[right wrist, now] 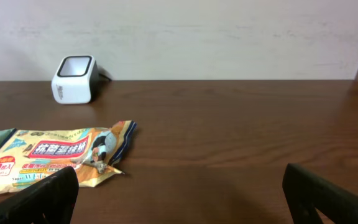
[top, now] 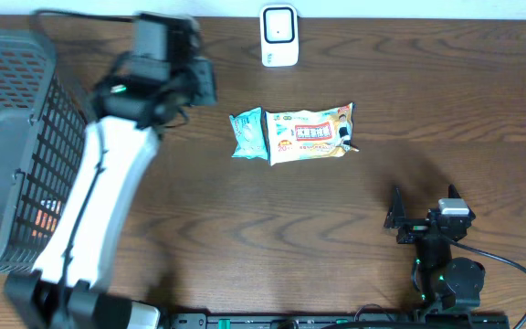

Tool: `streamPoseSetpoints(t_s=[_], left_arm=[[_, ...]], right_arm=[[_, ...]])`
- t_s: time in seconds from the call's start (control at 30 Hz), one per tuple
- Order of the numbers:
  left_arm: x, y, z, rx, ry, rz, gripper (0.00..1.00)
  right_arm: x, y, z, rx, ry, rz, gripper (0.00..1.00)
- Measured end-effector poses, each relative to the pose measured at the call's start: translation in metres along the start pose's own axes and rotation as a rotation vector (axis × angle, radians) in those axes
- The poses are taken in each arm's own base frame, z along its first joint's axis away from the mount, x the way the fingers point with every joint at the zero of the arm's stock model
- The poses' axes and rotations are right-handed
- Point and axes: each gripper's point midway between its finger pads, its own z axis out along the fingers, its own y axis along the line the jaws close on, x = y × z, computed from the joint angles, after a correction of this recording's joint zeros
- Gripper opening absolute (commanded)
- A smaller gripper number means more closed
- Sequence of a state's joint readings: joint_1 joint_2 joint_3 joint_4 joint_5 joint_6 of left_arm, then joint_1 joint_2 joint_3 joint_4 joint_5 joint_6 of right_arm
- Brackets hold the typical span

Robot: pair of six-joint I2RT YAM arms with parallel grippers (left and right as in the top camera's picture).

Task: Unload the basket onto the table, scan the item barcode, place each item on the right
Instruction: 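Carry the Kleenex pack under the scanner and drop it on the table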

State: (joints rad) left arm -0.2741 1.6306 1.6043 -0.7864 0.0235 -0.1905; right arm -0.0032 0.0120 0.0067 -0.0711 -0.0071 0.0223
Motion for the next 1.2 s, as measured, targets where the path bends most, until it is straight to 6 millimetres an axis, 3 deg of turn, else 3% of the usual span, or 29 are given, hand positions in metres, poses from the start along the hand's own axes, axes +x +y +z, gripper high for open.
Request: streamPoseSetpoints(t_s=[0.3, 0.53, 0.57, 0.63, 0.73, 0.83, 1.13, 1.2], left_arm=[[0.052, 0.005, 0.092, -0.185, 0.206, 0.139, 0.08], [0.077, 0.013, 0.128, -0.222, 0.298, 0.164, 0.09], [0.080, 0.013, 0.132, -0.222, 0.306, 0.165, 0.15], [0.085, 0.013, 0.138, -0.220, 0.322, 0.168, 0.17], [0.088, 0.014, 0.142, -0.222, 0.335, 0.177, 0.37], [0.089, 0.014, 0.143, -0.221, 0.336, 0.170, 0.47], [0.087, 0.013, 0.140, -0.218, 0.330, 0.173, 0.47], [0.080, 0.012, 0.133, -0.212, 0.307, 0.169, 0.55]], right_arm=[[0.000, 0.000, 0.000, 0.000, 0.000, 0.000, 0.99], [0.000, 0.000, 0.000, 0.000, 0.000, 0.000, 0.99], [0.000, 0.000, 0.000, 0.000, 0.000, 0.000, 0.99], [0.000, 0.000, 0.000, 0.000, 0.000, 0.000, 0.99], [0.000, 0.000, 0.000, 0.000, 0.000, 0.000, 0.99], [0.000, 0.000, 0.000, 0.000, 0.000, 0.000, 0.99], [0.000, 0.000, 0.000, 0.000, 0.000, 0.000, 0.99], [0.000, 0.000, 0.000, 0.000, 0.000, 0.000, 0.99]])
